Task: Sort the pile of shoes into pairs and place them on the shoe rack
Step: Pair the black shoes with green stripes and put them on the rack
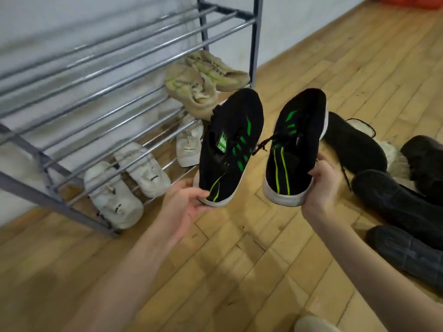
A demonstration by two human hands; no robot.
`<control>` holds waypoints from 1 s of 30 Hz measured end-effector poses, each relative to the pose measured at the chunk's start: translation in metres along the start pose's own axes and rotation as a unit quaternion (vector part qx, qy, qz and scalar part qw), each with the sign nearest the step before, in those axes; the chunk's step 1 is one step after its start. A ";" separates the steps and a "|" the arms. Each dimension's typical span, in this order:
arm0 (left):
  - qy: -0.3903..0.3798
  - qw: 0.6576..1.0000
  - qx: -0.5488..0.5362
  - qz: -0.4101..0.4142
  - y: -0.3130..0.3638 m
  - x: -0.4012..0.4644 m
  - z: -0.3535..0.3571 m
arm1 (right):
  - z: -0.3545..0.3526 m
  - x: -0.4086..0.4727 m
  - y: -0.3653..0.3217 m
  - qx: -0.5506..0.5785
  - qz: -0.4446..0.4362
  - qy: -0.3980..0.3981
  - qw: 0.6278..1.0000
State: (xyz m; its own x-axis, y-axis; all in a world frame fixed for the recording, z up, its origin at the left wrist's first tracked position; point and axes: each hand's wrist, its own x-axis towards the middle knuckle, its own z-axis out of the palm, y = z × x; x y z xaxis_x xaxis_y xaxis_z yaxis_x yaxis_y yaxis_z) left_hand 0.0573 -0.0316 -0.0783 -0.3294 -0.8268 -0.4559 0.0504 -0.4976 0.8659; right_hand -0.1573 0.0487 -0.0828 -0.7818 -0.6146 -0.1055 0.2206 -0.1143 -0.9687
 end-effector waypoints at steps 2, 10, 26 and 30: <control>0.007 1.000 -0.012 0.022 0.018 -0.012 0.001 | 0.016 0.004 -0.019 0.024 -0.024 -0.027 0.999; 0.035 0.992 -0.075 0.098 0.086 -0.050 -0.009 | 0.072 0.016 -0.077 0.074 -0.058 -0.123 0.988; 0.288 0.901 -0.214 0.244 0.141 -0.084 -0.076 | 0.246 -0.026 -0.105 -0.018 -0.005 -0.374 0.927; 0.306 0.884 -0.254 0.247 0.148 -0.081 -0.086 | 0.291 -0.034 -0.108 -0.032 0.071 -0.412 0.908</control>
State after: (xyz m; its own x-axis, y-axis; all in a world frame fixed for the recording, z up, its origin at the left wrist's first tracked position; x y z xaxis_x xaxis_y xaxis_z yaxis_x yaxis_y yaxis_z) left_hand 0.1729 -0.0606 0.0695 0.4153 -0.8852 -0.2094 0.5133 0.0380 0.8574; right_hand 0.0155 -0.1455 0.0910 -0.0408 -0.9978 -0.0520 0.2295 0.0413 -0.9724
